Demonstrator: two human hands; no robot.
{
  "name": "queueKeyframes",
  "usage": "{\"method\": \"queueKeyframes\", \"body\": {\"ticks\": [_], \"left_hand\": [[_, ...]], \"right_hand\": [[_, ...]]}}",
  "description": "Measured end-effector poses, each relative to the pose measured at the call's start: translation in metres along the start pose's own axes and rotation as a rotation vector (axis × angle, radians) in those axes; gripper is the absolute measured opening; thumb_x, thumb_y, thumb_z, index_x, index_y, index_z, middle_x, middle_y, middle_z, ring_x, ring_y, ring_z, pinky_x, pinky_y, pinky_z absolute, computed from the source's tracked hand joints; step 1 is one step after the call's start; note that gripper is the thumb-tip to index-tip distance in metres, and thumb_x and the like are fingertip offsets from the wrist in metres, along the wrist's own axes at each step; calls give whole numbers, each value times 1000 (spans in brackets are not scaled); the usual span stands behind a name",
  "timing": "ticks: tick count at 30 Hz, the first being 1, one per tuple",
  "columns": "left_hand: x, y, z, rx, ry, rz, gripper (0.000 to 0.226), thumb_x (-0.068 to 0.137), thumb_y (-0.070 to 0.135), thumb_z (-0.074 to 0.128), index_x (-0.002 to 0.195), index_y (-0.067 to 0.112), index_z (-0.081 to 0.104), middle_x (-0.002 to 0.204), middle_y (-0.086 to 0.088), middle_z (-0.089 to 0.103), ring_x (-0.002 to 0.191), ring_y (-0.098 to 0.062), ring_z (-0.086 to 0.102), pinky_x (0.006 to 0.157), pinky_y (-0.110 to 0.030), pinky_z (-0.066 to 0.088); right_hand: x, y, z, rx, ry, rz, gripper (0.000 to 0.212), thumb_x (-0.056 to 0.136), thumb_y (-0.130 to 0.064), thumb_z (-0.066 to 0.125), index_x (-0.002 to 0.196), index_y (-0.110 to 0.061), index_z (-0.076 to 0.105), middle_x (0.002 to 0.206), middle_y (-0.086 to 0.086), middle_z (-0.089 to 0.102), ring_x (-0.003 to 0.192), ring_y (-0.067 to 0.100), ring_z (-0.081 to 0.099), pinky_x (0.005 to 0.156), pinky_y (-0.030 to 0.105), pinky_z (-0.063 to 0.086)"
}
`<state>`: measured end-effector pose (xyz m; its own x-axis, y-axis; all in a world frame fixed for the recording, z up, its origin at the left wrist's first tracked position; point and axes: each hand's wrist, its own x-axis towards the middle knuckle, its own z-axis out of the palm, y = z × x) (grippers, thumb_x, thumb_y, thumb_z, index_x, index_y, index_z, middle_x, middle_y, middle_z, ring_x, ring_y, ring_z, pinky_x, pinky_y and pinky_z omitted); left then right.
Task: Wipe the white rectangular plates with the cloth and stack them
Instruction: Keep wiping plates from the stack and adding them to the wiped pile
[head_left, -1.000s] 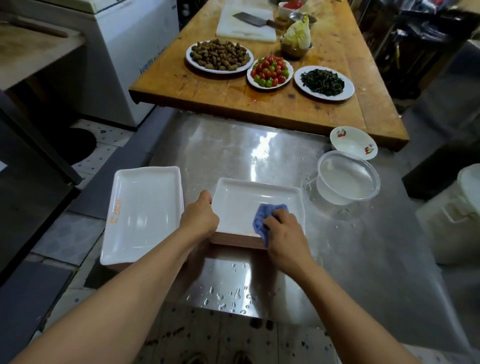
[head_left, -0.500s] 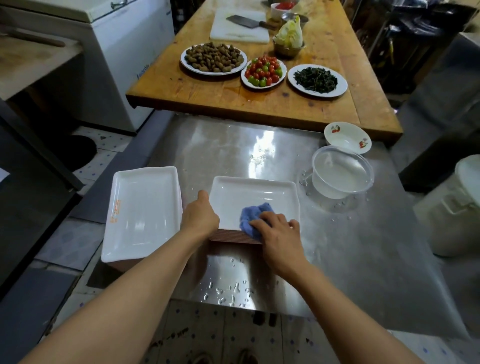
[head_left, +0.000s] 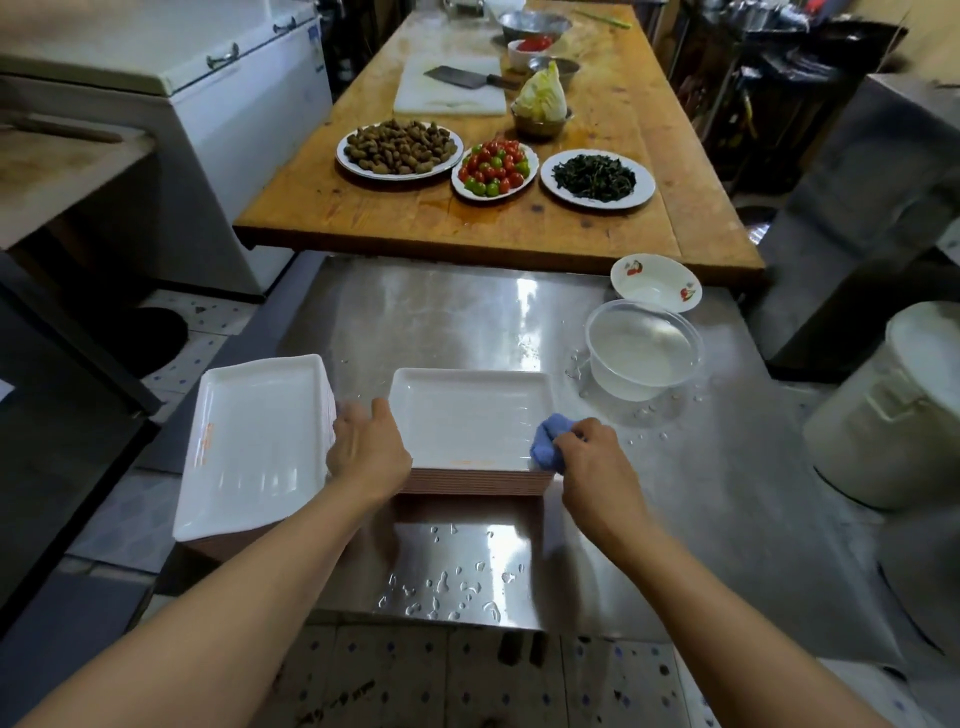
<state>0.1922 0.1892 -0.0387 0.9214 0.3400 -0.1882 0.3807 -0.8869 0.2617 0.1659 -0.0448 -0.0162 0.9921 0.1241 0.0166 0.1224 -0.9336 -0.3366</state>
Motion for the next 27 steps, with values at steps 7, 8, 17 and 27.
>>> {"method": "queueKeyframes", "body": {"ticks": [7, 8, 17, 27], "left_hand": [[-14, 38, 28, 63, -117, 497, 72, 86, 47, 59, 147, 26, 25, 158, 1, 13, 144, -18, 9, 115, -45, 11], [-15, 40, 32, 83, -149, 522, 73, 86, 47, 59, 147, 27, 23, 159, 2, 9, 145, -18, 6, 115, -46, 9], [-28, 43, 39, 141, 89, 611, 35, 85, 10, 55, 119, 21, 55, 131, 0, 54, 119, -21, 50, 84, -35, 35], [-49, 54, -4, 63, 217, 723, 25, 74, 3, 65, 92, 20, 71, 79, -2, 72, 71, -31, 66, 54, -32, 39]], "right_hand": [[9, 22, -16, 340, 99, 134, 15, 82, 3, 51, 77, 2, 65, 85, 13, 56, 81, 21, 50, 65, 21, 36], [9, 23, -17, 365, 105, 146, 17, 81, 4, 50, 69, 2, 63, 76, 11, 54, 72, 20, 48, 57, 18, 31], [-2, 31, -23, 458, 131, 194, 20, 81, 2, 50, 65, 2, 61, 65, 16, 57, 61, 23, 52, 55, 27, 38], [-14, 23, -36, 791, 148, 362, 24, 79, 1, 49, 64, -9, 66, 49, 2, 61, 44, 11, 61, 48, 21, 53]]}}
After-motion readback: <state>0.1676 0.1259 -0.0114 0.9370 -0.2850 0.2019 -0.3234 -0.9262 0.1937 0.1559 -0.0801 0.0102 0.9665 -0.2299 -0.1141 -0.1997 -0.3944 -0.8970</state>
